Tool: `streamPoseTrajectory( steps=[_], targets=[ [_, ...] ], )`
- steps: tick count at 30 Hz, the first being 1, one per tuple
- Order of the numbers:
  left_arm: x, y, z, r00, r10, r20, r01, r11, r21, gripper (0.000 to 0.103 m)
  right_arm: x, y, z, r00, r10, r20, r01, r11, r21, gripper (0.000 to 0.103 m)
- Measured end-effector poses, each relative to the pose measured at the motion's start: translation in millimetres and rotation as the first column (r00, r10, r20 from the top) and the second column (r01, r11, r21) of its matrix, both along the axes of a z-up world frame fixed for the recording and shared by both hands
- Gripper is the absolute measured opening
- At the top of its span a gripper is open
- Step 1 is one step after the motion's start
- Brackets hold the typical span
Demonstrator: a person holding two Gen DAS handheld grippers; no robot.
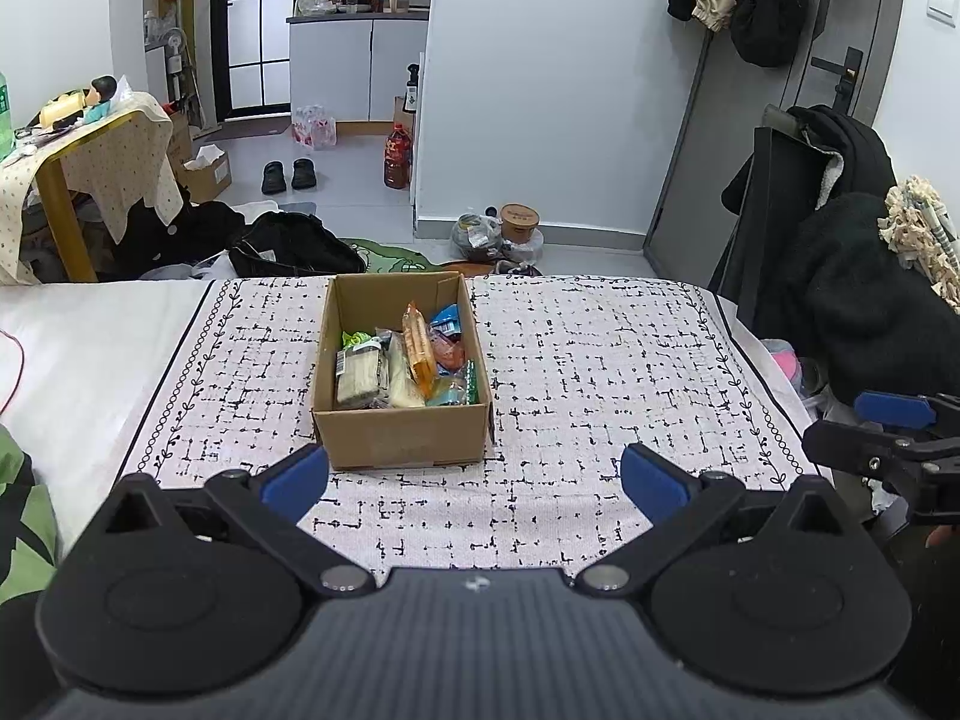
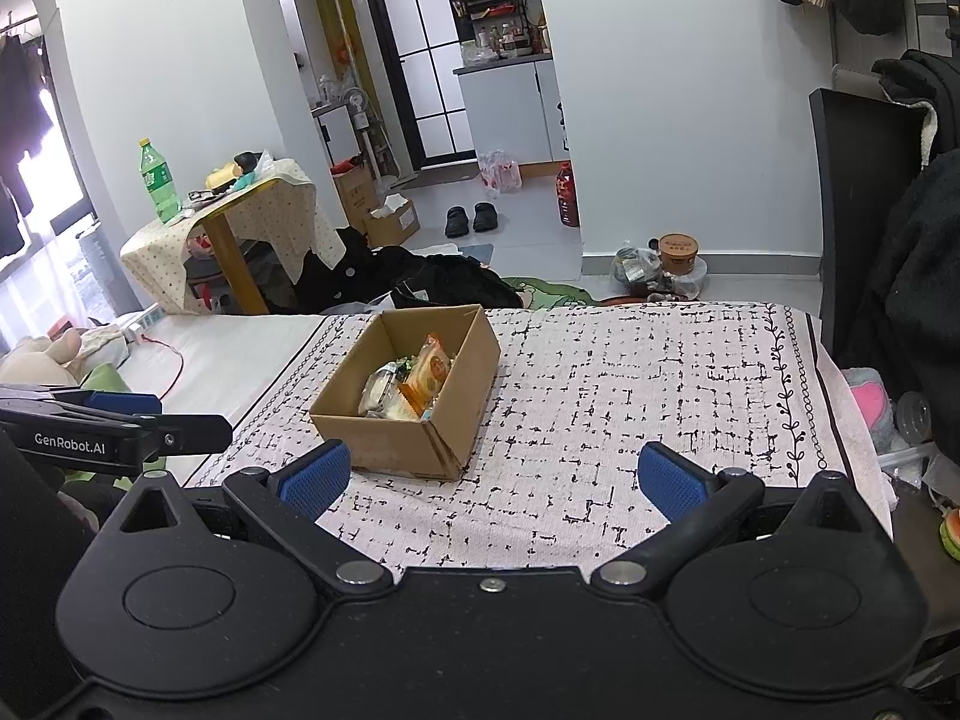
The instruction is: Organize snacks
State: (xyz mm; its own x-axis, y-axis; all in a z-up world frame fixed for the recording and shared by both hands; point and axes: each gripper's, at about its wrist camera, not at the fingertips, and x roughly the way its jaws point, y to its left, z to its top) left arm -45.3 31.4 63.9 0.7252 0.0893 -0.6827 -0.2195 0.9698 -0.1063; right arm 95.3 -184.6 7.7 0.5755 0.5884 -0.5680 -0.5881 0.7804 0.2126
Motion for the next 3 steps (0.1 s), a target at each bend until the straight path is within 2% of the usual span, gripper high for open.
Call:
streamPoseTrajectory(
  steps=[3],
  targets=[
    [0.0, 0.1, -0.5, 1.0, -0.003, -0.001, 0.003, 1.0, 0.003, 0.103, 0.0, 0.0, 0.0, 1.0, 0.0, 0.0, 0.0, 1.0, 0.001, 0.103]
  ],
)
